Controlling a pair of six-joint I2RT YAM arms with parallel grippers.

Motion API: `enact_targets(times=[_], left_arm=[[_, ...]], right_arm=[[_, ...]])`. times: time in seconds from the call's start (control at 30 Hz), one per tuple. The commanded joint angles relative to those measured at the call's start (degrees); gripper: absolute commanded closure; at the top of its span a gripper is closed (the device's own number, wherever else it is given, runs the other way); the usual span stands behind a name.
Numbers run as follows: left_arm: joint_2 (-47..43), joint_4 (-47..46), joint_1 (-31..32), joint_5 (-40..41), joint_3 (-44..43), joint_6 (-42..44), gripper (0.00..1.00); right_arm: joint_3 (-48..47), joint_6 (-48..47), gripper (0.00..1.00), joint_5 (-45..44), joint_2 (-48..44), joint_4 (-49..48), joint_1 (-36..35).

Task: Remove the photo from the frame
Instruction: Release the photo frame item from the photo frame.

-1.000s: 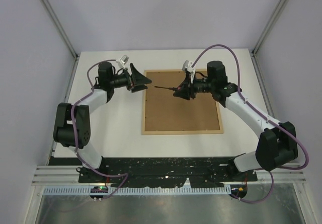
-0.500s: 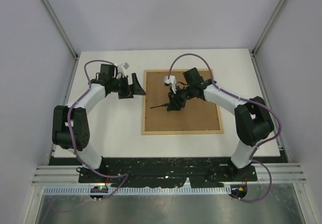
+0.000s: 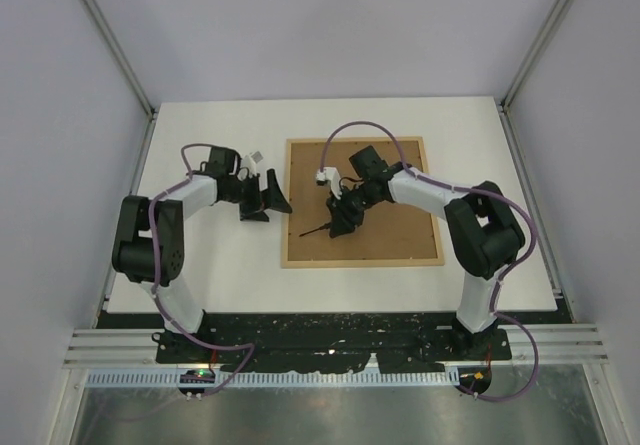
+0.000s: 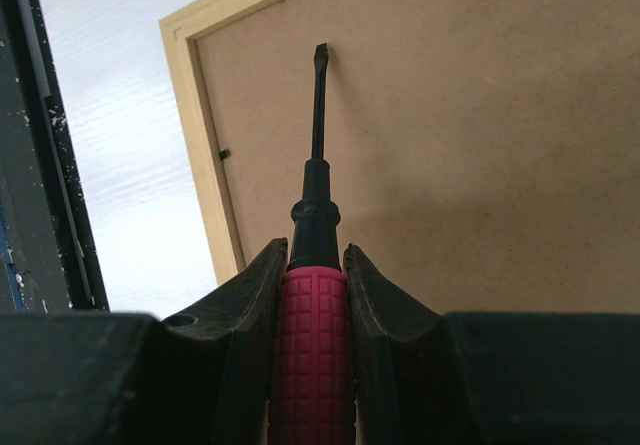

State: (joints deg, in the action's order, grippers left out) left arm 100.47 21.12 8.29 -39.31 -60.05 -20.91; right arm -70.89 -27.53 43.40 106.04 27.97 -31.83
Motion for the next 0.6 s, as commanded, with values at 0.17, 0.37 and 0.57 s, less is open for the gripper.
enact_targets(times=[0.17,0.37,0.57], left_arm=[[2.0,-4.5,1.8,-3.0,0.9,-2.0,0.0],[3.8,-5.7,3.6,-2.7,0.9,-2.9,0.0],[5.5,-7.1,4.1,-2.9,1.3,-3.8,0.0]], right_arm=[[-6.2,3.6,0.92,-0.9,5.4,-1.2,-0.9],[-6.4,4.0,0.92,-0.3,5.9,-1.2,-1.0],[-5.7,5.0,0.92,1.4,4.8,-3.3,-0.9]])
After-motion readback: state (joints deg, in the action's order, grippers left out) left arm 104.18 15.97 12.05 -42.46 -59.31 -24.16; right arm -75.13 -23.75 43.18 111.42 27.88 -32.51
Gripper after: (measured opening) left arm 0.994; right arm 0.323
